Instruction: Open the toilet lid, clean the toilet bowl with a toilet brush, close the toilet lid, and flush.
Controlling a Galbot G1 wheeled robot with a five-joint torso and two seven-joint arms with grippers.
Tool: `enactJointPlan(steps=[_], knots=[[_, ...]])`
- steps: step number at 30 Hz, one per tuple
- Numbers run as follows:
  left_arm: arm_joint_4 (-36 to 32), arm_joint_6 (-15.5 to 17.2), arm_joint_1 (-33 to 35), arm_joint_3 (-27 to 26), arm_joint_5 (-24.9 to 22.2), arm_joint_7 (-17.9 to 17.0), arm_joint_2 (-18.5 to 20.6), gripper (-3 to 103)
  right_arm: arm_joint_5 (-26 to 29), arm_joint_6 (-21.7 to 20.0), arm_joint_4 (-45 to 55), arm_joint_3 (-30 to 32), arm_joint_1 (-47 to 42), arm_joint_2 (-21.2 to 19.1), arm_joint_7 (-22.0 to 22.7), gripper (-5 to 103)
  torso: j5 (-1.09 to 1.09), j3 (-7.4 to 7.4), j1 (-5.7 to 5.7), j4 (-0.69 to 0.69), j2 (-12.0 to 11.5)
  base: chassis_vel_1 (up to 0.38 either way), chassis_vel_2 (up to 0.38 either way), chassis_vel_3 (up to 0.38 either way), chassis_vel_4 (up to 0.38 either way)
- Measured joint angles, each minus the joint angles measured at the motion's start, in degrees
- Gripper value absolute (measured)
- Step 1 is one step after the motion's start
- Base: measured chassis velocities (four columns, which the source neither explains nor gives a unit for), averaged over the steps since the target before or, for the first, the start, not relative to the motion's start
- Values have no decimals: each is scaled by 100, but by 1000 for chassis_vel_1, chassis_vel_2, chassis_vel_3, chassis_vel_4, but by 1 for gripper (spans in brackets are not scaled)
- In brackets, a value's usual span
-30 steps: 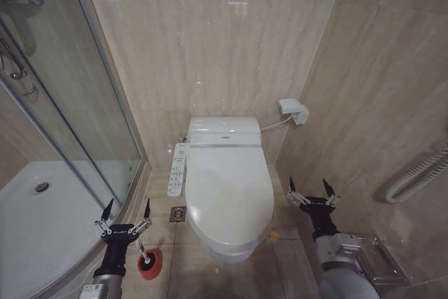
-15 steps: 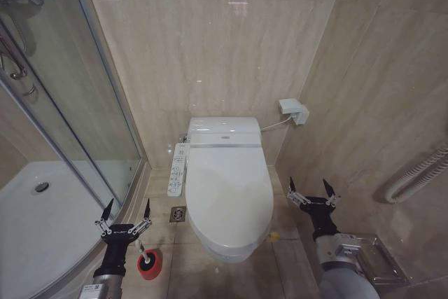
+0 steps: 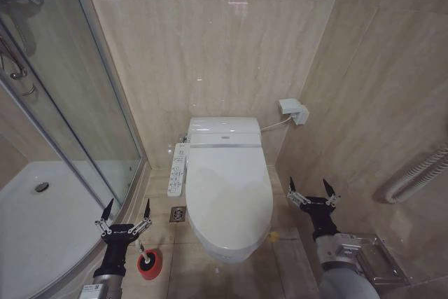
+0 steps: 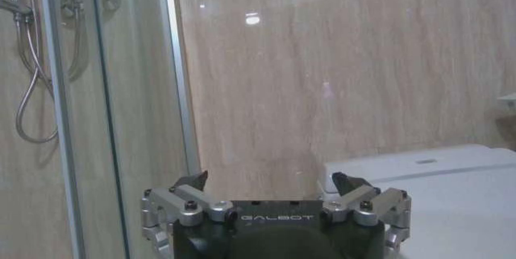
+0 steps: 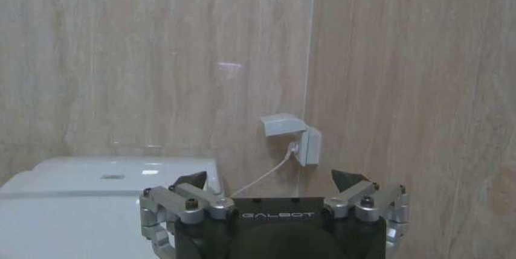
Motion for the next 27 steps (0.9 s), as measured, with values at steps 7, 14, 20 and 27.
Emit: enactJointPlan(steps=[7, 14, 20, 27], knots=[[0, 0, 0, 0, 0, 0, 0, 100, 0, 1, 0, 0, 0, 0, 0, 100, 0, 0, 0, 0, 0, 0, 0, 0, 0], [0, 0, 0, 0, 0, 0, 0, 100, 0, 2, 0, 0, 0, 0, 0, 100, 0, 0, 0, 0, 0, 0, 0, 0, 0], [0, 0, 0, 0, 0, 0, 0, 100, 0, 2, 0, 0, 0, 0, -1, 100, 0, 0, 0, 0, 0, 0, 0, 0, 0], [0, 0, 0, 0, 0, 0, 0, 100, 0, 2, 0, 0, 0, 0, -1, 100, 0, 0, 0, 0, 0, 0, 0, 0, 0]])
